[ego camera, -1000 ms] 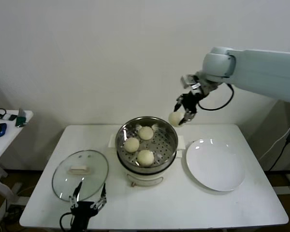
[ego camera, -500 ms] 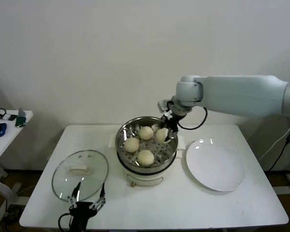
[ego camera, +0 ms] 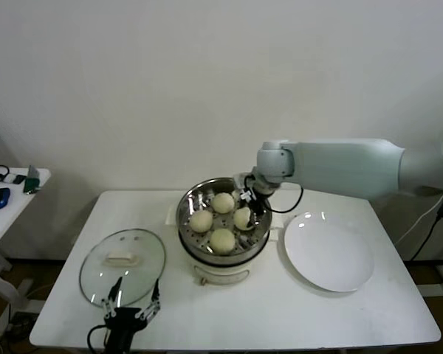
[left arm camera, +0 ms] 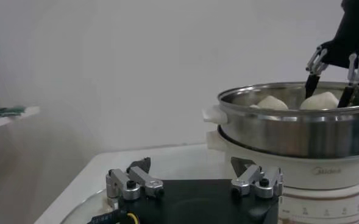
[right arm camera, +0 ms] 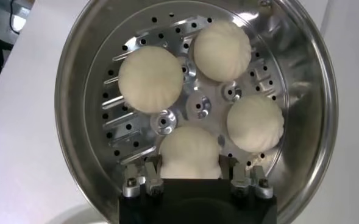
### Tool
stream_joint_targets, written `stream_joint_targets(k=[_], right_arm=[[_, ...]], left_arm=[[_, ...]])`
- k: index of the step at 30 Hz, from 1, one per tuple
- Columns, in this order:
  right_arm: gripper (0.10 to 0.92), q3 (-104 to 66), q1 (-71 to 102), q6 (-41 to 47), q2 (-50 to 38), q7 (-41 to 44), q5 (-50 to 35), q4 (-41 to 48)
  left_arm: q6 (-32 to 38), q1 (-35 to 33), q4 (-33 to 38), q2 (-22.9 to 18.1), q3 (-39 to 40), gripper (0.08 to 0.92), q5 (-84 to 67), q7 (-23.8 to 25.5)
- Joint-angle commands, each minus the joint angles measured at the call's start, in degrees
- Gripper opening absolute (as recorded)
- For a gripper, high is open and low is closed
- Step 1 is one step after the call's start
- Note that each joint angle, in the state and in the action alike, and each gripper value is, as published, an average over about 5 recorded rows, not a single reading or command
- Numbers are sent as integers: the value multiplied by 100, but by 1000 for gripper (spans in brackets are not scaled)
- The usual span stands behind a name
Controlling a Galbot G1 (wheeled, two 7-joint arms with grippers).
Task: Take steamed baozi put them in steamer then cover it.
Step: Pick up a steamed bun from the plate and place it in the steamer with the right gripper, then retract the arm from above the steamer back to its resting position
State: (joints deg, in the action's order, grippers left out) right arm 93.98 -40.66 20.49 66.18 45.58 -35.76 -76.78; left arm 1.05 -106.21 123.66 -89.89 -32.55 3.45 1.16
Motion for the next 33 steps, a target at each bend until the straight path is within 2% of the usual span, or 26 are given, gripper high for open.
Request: stream_joint_targets(k=[1,4,11,15,19,23,29,33], right_arm=[[761,-30,65,-17,-8,12,40,-7],[811,-83,-175,-68,-184,89,-163,-114],[822,-497,-910,-134,-1069,93,-989,-315],[823,-1183,-699,102,-1917,-770,-1268,-537],[823,-2883,763,130,-2851,-2354,-1163,-646],[823,-4818,2638,-123,-3544,-3375,-858,-811],[823,-6790,5150,-754,-4530,-3652,-467,-1447],[823,-9088,7625,-1150,-4637,-3598,-271,-1676]], left_arm=[[-3,-10,30,0,0,823,-9,-1],[-15,-15,51,2,-2,823,-18,-5],[-44,-6,79,43,-3,823,-21,-23],[-62,33,87,87,-19,823,-48,-51],[-23,130,65,131,-41,823,-102,-91],[-27,229,25,211,-53,823,-105,-80],[-5,456,-128,289,-79,823,200,26],[57,594,-196,294,-127,823,499,94]])
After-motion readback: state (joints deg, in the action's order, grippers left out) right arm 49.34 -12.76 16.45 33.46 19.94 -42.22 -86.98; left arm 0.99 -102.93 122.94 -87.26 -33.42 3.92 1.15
